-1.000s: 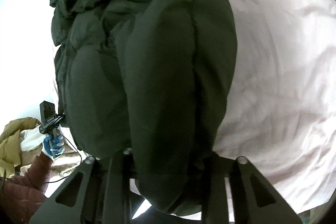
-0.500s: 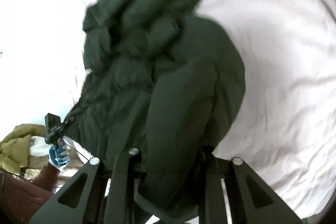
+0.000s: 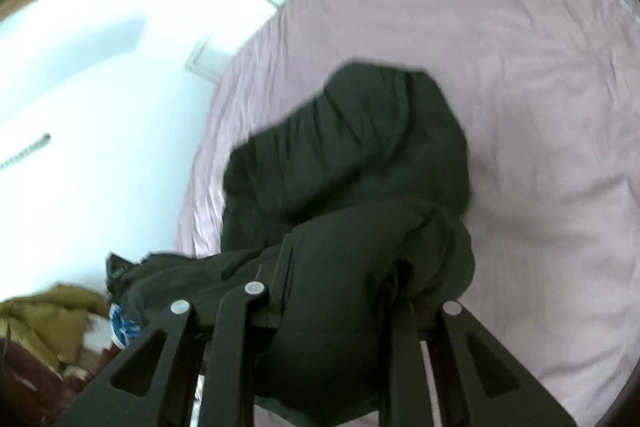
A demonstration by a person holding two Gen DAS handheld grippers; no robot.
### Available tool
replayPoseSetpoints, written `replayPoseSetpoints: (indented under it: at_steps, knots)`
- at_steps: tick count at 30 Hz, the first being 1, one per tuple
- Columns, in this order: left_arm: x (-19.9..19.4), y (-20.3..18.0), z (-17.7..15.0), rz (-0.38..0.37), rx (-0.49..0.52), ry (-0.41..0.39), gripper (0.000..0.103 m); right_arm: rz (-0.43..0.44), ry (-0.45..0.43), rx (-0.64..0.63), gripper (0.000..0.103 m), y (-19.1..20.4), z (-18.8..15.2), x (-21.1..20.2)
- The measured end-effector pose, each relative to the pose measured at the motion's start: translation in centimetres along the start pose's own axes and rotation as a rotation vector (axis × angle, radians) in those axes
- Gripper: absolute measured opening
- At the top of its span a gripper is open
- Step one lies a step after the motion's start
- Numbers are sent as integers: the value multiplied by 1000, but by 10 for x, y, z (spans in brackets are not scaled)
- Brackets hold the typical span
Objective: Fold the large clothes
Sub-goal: 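Lift the coat edge with both tools and fold it over lengthwise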
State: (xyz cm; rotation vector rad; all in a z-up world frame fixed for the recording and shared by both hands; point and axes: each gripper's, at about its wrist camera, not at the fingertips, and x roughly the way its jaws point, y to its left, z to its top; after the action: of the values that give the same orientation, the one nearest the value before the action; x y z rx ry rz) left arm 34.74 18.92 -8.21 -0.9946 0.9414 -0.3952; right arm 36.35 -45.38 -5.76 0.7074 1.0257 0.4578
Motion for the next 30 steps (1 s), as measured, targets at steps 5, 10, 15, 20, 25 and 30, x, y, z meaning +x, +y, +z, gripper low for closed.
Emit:
replayPoseSetpoints:
  at_steps: [5,10,15,20,25,30]
  knots:
    - [55,-3,65,75,-2,-23,13,5,-54,36,17,-5,66,27]
    - [134,12,120,221,-33,-1,14,-80,-61,128,17,-21,118,82]
    - [197,26,149,319,-28,21,17,-188,-64,204,19,-47,157,144]
    - [229,46,152,352,-73,48,18,-236,-49,272,20,-78,170,190]
    - [215,45,154,300,-125,26,33,-204,-66,348,29,-91,168,199]
    - [176,32,165,168,-192,-58,69,-177,-80,303,54,-77,178,186]
